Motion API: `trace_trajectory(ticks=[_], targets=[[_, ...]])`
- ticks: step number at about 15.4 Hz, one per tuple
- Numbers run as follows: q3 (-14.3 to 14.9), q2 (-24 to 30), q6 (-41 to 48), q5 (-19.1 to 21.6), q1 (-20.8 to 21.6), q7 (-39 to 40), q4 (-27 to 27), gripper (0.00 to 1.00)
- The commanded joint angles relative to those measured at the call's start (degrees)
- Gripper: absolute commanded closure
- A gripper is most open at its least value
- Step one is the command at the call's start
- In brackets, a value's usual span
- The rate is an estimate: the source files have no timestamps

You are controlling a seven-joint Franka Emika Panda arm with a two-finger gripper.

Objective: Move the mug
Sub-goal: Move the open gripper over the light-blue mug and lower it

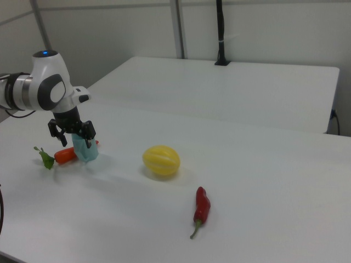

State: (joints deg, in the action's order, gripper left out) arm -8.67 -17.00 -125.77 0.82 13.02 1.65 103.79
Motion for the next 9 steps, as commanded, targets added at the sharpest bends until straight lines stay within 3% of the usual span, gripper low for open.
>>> trace_trajectory(ticks=[1,3,6,9], targets=[[-0.47,-0.31,-2.02,-1.26,0.43,-1.3,1.15,0.15],[-0.56,-0.92,-2.11,-1.61,0.52,-1.3,1.15,0.18],[-0.73,-1.63,-2.72,-2.49,0.69,-1.3,1.15,0.33],[-0.82,-1.89,-4.22,-3.1,0.69,-1.3,1.94,0.39]])
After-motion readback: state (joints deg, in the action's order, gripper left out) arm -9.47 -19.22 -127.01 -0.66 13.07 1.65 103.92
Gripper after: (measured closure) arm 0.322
